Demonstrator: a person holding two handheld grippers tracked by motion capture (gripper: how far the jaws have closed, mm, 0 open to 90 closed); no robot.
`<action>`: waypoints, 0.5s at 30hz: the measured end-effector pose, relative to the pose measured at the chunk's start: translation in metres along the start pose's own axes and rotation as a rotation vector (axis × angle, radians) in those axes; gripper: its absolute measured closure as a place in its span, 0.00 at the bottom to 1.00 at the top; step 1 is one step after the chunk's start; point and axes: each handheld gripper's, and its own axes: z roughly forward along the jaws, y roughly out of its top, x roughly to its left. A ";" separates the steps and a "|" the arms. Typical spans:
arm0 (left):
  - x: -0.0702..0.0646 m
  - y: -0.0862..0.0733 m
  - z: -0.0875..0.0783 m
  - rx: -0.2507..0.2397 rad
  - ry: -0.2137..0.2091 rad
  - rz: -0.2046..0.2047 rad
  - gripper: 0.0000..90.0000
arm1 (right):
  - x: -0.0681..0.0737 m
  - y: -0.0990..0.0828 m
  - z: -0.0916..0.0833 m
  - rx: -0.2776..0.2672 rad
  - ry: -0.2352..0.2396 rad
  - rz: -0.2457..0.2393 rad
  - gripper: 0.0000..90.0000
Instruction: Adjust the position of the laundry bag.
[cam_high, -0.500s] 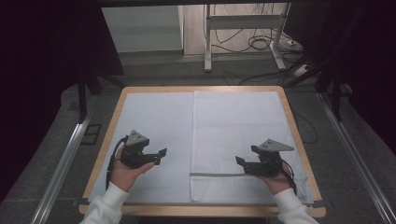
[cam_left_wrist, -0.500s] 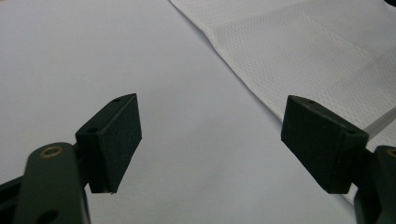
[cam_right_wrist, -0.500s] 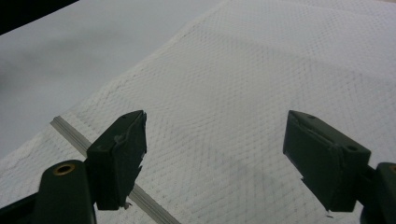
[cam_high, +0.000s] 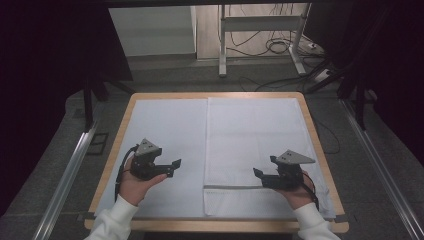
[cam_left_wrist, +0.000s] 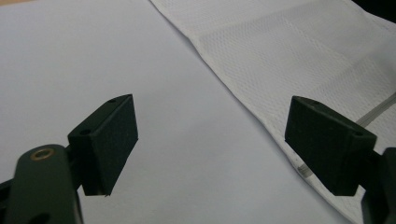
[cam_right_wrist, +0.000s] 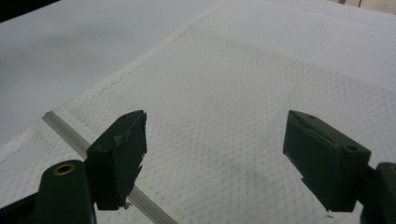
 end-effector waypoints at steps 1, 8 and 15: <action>0.001 0.000 0.001 0.005 -0.007 -0.005 0.19 | 0.000 0.000 0.000 0.000 0.000 0.000 0.23; 0.001 -0.002 0.007 0.050 -0.034 -0.048 0.20 | -0.002 -0.004 0.002 0.003 -0.015 0.000 0.23; -0.011 0.003 0.011 0.066 -0.043 -0.083 0.21 | 0.000 -0.003 0.000 -0.009 -0.016 -0.020 0.23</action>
